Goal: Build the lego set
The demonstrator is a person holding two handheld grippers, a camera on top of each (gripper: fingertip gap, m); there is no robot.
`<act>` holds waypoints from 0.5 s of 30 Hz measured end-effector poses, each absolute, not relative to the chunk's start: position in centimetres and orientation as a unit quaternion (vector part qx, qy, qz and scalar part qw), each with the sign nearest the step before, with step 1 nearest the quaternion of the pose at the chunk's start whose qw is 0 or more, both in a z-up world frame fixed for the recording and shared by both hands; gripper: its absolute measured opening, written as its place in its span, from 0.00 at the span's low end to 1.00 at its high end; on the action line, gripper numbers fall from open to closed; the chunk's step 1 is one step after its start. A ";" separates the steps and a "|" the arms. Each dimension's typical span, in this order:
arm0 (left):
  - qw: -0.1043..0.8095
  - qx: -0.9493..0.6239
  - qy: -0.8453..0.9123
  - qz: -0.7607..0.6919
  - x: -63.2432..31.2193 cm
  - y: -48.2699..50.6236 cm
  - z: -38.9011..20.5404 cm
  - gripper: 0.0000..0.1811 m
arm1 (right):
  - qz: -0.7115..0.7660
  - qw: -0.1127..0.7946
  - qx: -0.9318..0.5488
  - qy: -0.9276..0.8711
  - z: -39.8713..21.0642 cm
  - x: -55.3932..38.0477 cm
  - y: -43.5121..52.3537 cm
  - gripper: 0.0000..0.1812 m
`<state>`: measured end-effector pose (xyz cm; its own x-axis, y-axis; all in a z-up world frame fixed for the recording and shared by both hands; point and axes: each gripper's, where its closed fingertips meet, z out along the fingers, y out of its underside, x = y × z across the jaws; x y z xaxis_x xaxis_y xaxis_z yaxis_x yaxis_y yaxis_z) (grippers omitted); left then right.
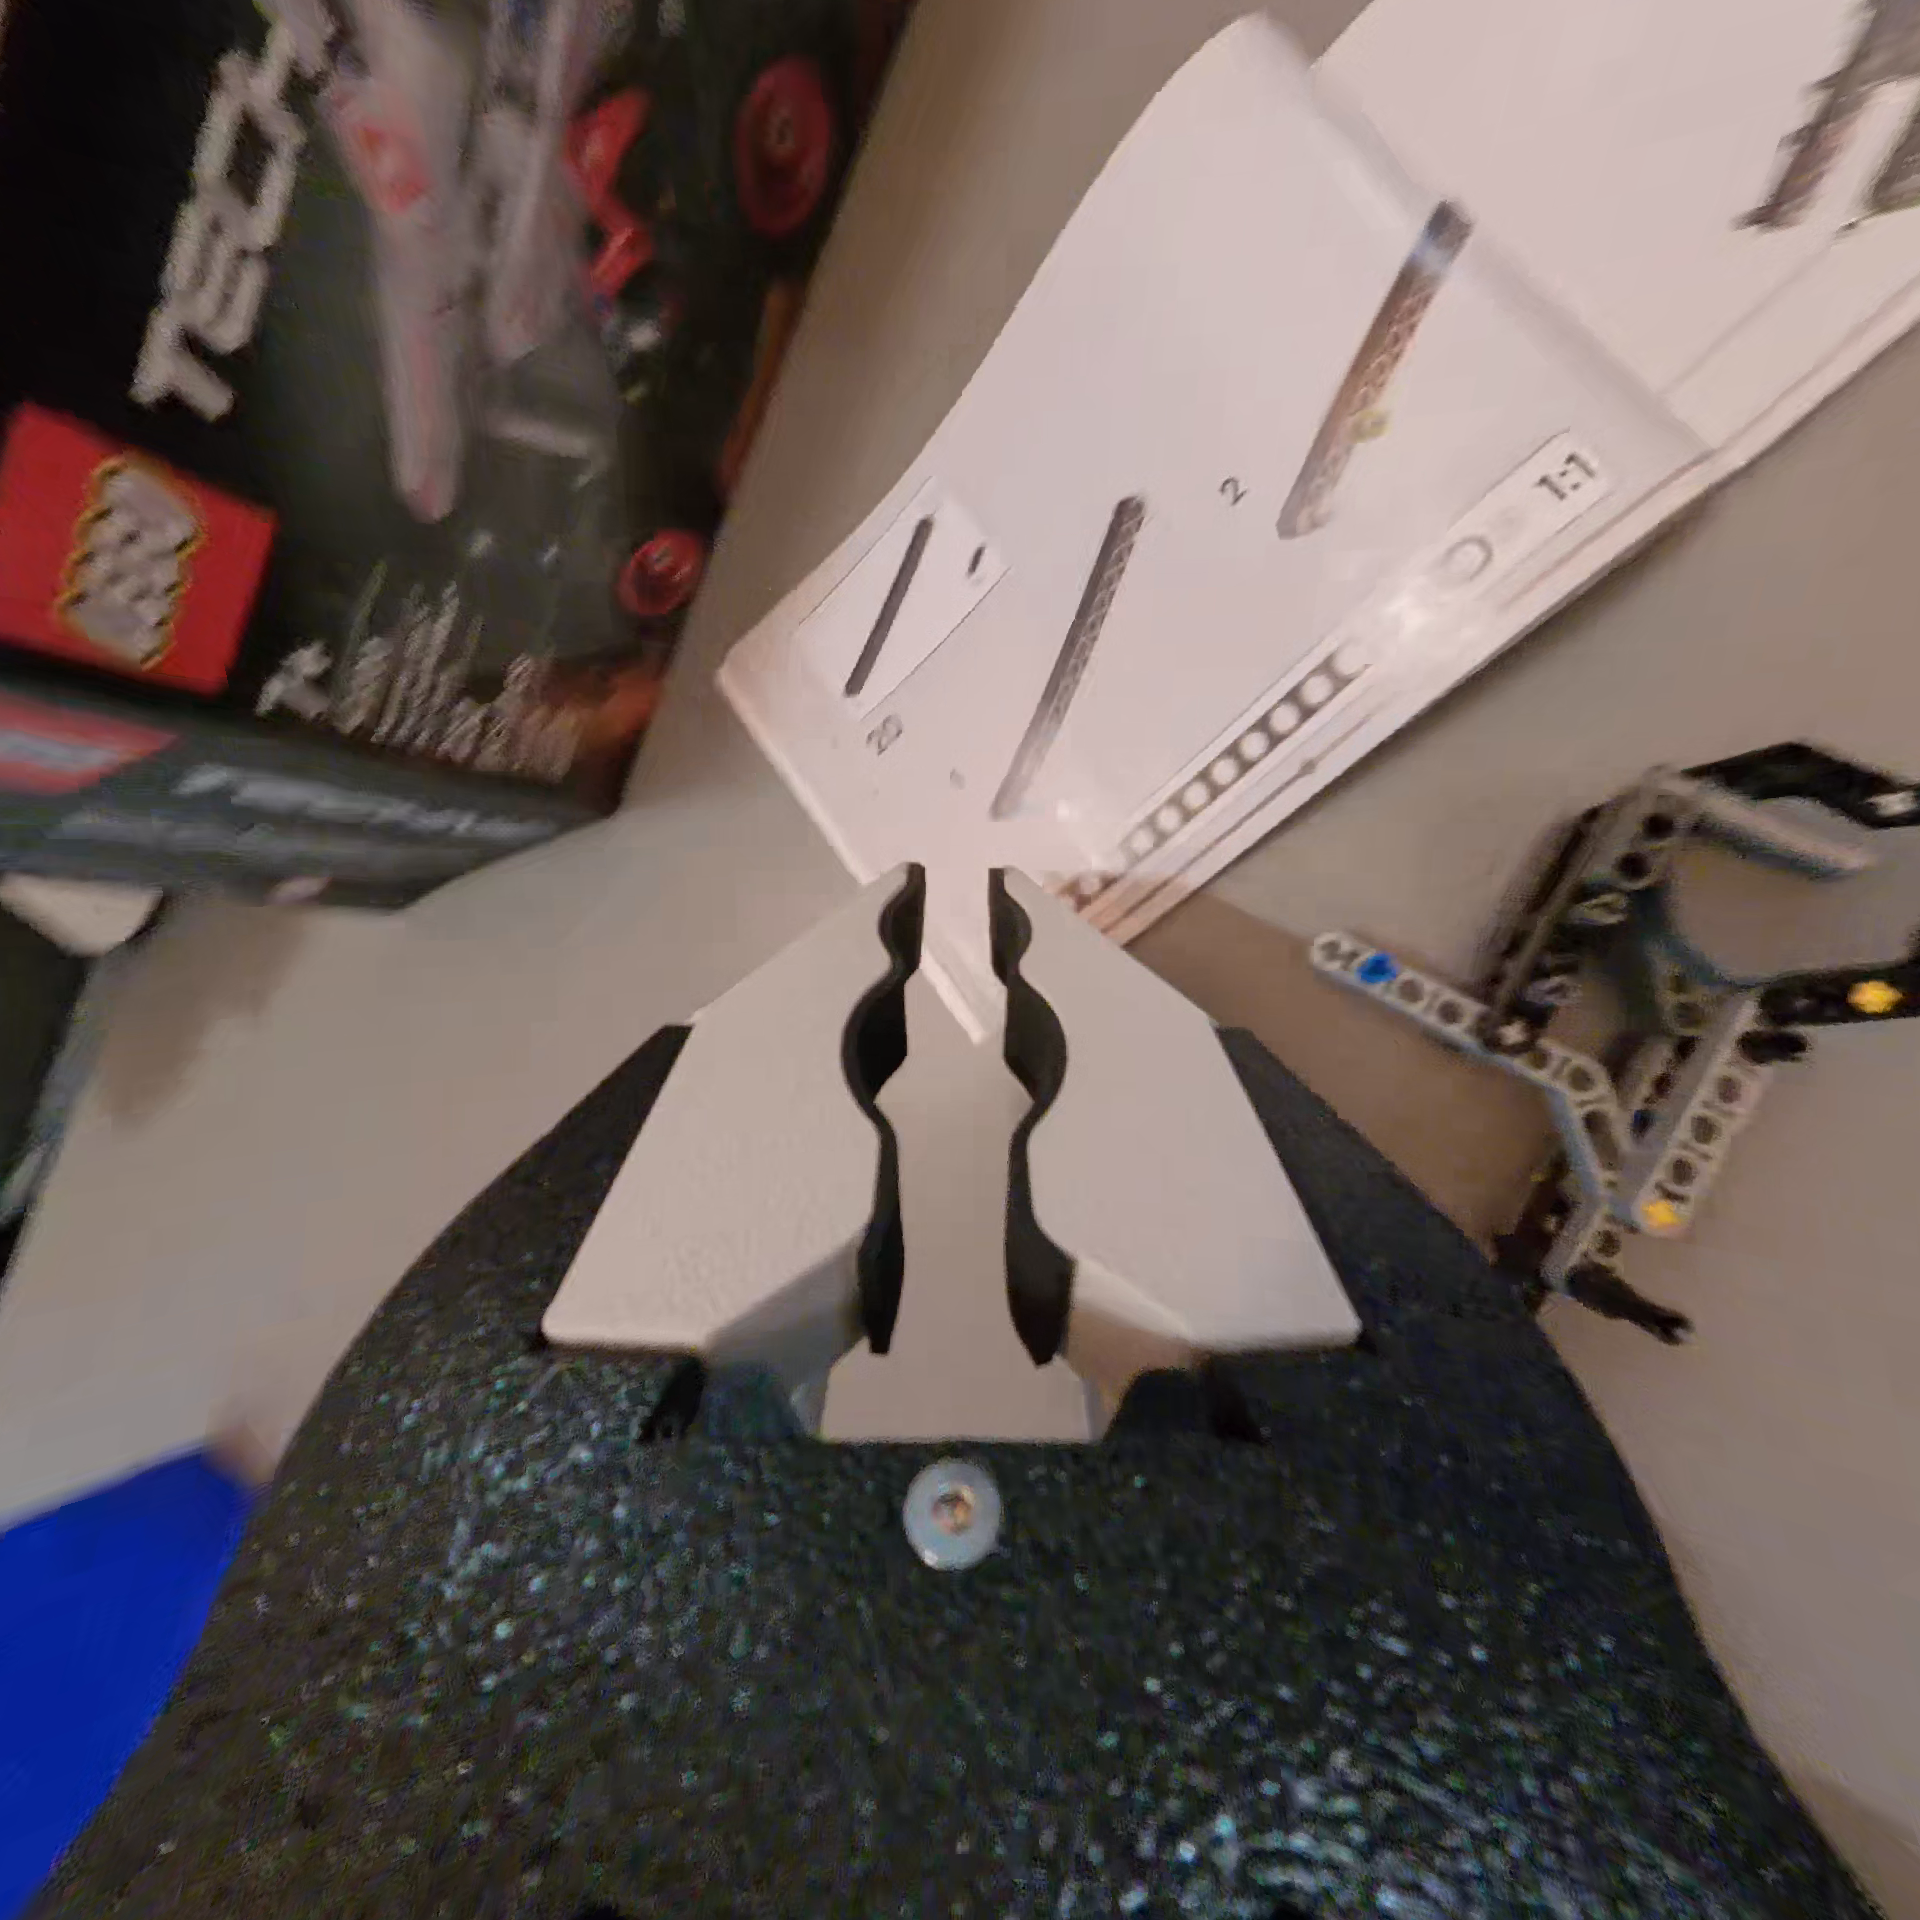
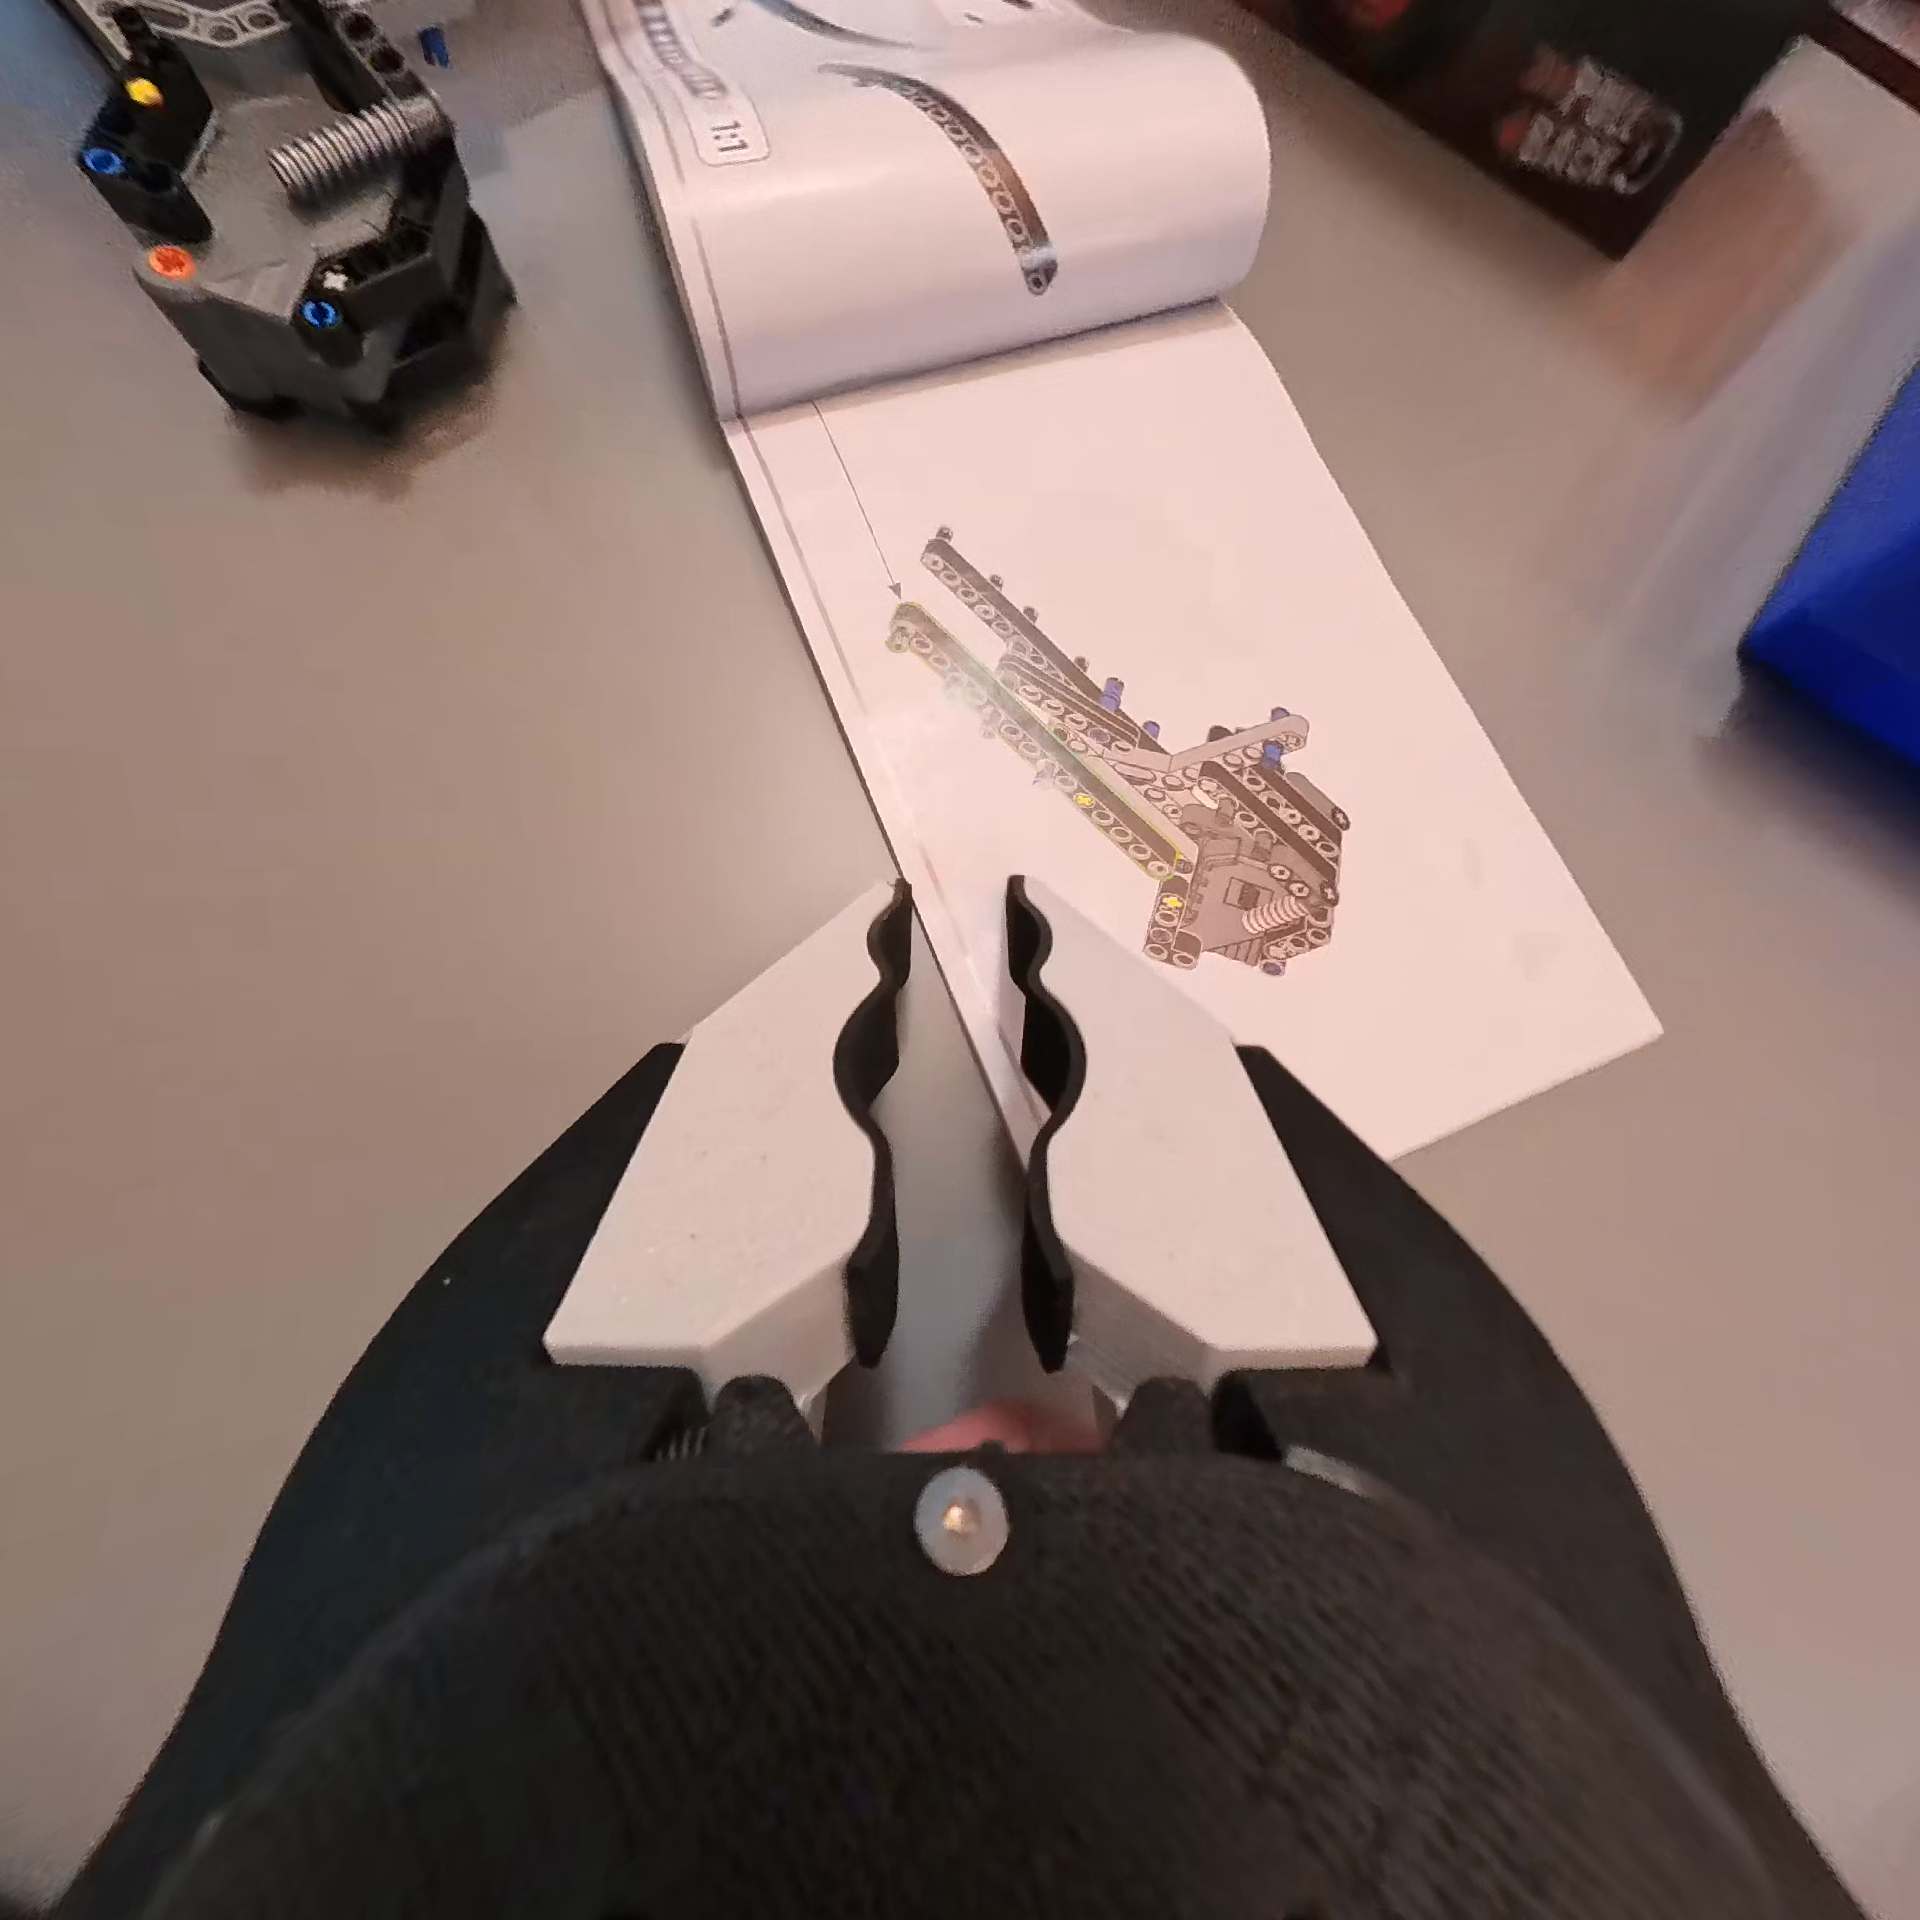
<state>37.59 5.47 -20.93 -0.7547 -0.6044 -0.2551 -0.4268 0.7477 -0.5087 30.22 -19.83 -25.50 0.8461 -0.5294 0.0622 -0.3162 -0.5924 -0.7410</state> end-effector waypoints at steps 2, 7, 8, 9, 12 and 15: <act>0.172 -0.250 0.917 -0.260 38.1 3.6 -21.6 0.04 | -0.144 0.379 -0.878 0.255 -25.5 30.2 -21.1 0.09; 0.034 -0.217 0.916 -0.336 36.2 0.2 -24.7 0.00 | -0.191 0.340 -0.887 0.247 -24.7 30.2 -23.2 0.18; 0.018 -0.216 0.921 -0.322 35.7 0.4 -25.6 0.00 | -0.202 0.357 -0.880 0.239 -23.7 30.3 -22.5 0.17; 0.020 -0.220 0.923 -0.314 35.7 0.8 -26.1 0.00 | -0.213 0.387 -0.867 0.232 -22.3 30.6 -21.3 0.14; 0.054 -0.232 0.923 -0.303 36.2 2.1 -26.2 0.00 | -0.235 0.455 -0.831 0.215 -19.0 32.0 -16.5 0.06; 0.110 -0.236 0.926 -0.272 36.4 4.3 -25.6 0.05 | -0.241 0.420 -0.853 0.195 -20.6 33.2 -13.1 0.08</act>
